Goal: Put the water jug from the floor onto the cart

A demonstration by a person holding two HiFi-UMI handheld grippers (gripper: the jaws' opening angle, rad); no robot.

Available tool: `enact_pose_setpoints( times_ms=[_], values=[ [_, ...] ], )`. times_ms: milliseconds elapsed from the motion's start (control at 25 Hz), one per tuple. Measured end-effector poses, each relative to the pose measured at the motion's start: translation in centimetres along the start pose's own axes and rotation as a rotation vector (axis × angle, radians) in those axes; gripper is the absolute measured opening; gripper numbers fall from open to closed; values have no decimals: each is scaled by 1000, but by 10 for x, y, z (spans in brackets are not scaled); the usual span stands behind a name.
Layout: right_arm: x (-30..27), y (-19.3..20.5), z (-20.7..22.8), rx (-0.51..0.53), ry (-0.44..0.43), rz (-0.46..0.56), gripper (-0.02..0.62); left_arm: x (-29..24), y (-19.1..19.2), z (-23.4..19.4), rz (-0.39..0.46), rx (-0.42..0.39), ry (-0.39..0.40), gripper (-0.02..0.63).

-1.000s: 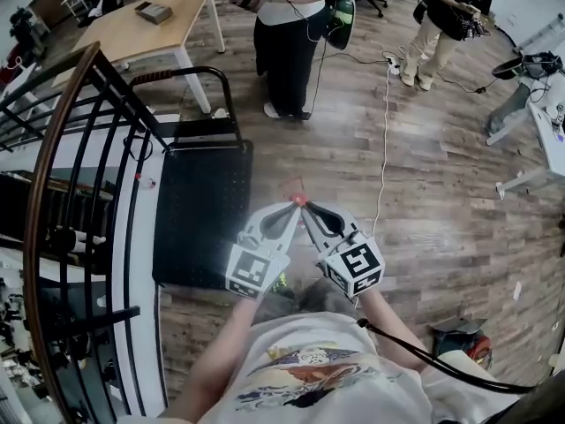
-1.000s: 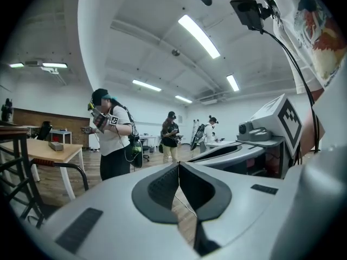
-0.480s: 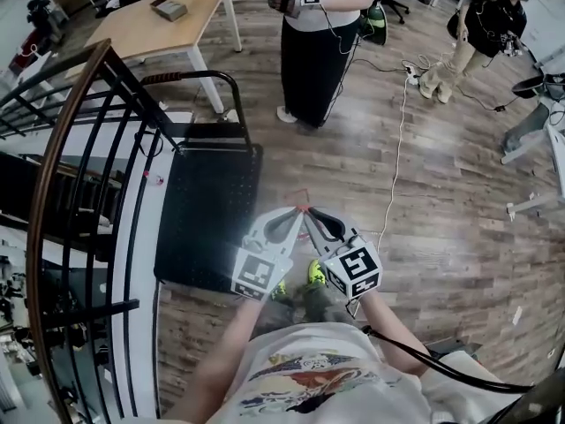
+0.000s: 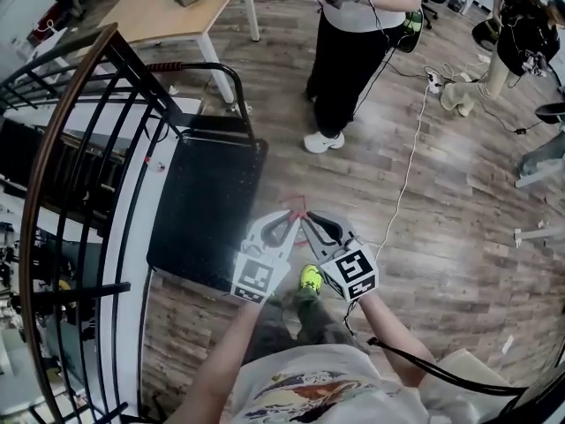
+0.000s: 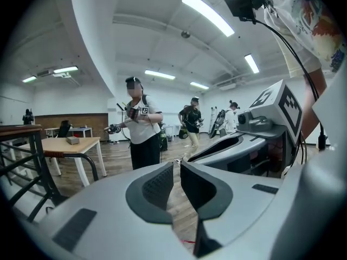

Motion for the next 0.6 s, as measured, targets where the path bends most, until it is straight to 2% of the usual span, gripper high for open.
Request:
enact_pose_setpoints(
  times_ms=[120, 280, 400, 600],
  values=[
    [-13, 20, 6, 3, -21, -23, 37, -14, 19, -13, -34, 14, -33, 32],
    [-28, 53, 11, -12, -34, -60, 38, -30, 48, -30, -80, 42, -66, 100],
    [-44, 75, 16, -3, -33, -88, 43, -42, 69, -42, -101, 57, -68, 112],
    [-78, 104, 25, -25, -18, -113, 86, -60, 105, -71, -131, 96, -90, 112]
  ],
)
Point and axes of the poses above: the fingertips, and each gripper's own axes: x backward along the fingers, z to its right, y out of its underside, the point moved 3 cm from there along x, backward along the fingers, and after that the axes turned 13 degrees about x, right-handed, at the moved point
